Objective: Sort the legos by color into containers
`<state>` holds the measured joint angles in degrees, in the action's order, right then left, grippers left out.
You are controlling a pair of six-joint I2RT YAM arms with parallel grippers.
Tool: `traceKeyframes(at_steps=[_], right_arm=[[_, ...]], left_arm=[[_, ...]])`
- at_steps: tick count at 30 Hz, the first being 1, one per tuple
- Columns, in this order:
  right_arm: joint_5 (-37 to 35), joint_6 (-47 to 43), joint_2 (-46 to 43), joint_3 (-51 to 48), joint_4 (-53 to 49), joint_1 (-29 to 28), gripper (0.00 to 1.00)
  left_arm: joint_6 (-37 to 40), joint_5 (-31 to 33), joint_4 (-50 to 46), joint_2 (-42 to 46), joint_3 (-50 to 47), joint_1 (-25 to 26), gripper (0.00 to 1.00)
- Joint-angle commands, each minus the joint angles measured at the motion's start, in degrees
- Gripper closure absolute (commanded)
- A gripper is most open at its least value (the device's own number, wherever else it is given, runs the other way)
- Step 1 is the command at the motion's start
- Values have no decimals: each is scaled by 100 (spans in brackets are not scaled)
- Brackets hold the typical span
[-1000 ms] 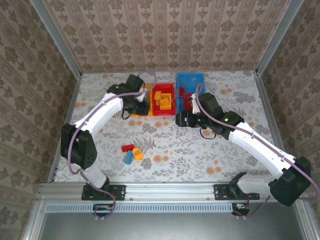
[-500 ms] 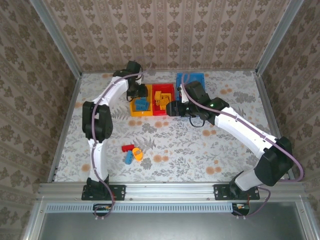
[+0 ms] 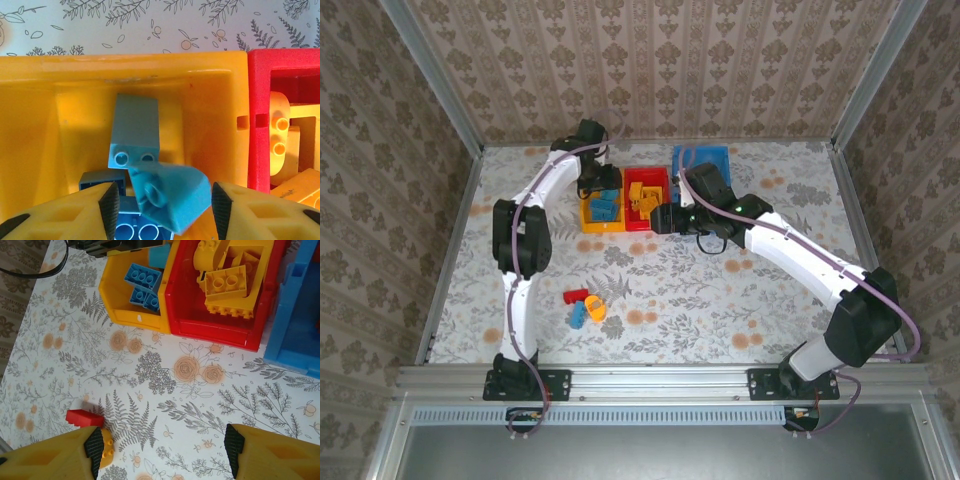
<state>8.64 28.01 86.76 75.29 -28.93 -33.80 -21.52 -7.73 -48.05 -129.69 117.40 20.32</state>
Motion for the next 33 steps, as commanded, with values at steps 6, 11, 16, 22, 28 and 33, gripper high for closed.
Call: traceKeyframes(at_steps=[6, 11, 16, 22, 28, 33], right_arm=[[189, -1077, 402, 225, -156, -443, 31], [265, -2005, 952, 466, -552, -1263, 26], [-12, -2122, 1467, 732, -722, -1983, 21], [-153, -1855, 2142, 1113, -866, -2586, 17], [-318, -1597, 2743, 1517, -1086, -2929, 16], [-129, -1301, 3068, 1563, -848, -2947, 16]], left_arm=[[-390, 152, -26, 1234, -487, 43, 44], [-891, 518, 167, 2609, -1877, -2, 40], [-1478, 708, 112, 4463, -3632, -409, 38], [-1907, 709, -589, 6339, -4969, -667, 37], [-2142, 538, -1448, 7605, -5573, -773, 36], [-1937, 379, -1888, 8034, -5664, -867, 36]])
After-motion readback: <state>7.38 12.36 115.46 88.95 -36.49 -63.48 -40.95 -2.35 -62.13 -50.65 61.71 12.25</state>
